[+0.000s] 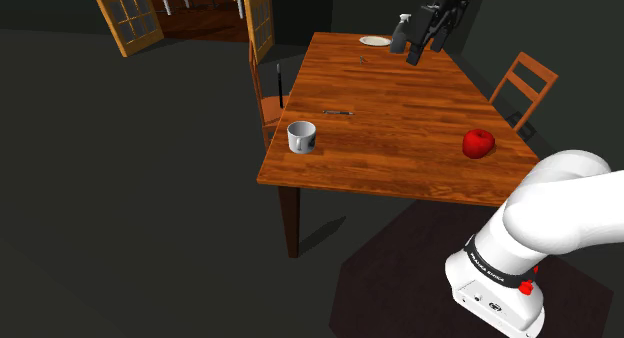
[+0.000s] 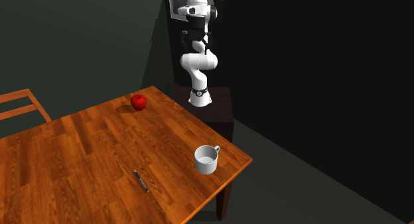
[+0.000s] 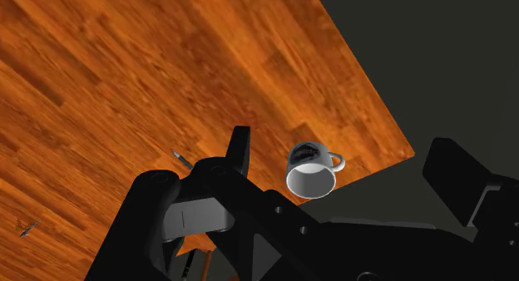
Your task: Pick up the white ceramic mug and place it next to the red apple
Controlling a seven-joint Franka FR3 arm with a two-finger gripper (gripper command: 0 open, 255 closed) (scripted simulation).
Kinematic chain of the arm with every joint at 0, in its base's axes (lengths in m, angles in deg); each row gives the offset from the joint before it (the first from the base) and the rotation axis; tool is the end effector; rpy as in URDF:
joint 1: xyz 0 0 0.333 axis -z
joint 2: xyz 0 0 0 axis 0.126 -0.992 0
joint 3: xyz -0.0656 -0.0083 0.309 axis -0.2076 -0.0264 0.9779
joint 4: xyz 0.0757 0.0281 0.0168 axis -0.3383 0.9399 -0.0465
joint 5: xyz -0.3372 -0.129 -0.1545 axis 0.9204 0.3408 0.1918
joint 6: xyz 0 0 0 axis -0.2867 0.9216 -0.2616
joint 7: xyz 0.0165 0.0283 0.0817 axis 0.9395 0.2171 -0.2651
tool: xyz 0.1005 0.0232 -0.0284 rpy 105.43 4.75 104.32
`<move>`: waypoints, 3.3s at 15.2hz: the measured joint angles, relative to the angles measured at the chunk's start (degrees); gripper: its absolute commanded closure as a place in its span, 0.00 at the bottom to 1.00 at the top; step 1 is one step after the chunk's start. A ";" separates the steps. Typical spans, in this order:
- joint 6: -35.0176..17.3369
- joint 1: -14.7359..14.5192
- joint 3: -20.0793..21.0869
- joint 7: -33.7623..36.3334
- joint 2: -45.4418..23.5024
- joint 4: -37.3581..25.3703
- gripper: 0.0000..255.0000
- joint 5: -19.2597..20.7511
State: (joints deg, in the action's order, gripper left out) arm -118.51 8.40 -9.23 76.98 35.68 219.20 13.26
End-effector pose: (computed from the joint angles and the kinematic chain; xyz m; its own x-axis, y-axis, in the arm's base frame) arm 0.2941 0.0203 0.6480 0.9860 0.0675 0.1522 0.0588 -0.9964 0.0612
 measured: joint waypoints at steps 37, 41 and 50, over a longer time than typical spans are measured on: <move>-43.30 1.71 1.25 8.22 -66.46 -19.78 0.00 -1.53; -45.32 1.65 1.12 8.25 -69.82 -21.07 0.00 -1.39; -47.88 1.51 1.04 8.34 -72.23 -20.93 0.00 -1.22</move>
State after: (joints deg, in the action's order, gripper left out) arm -166.40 9.91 -8.19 85.32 -36.55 198.27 12.04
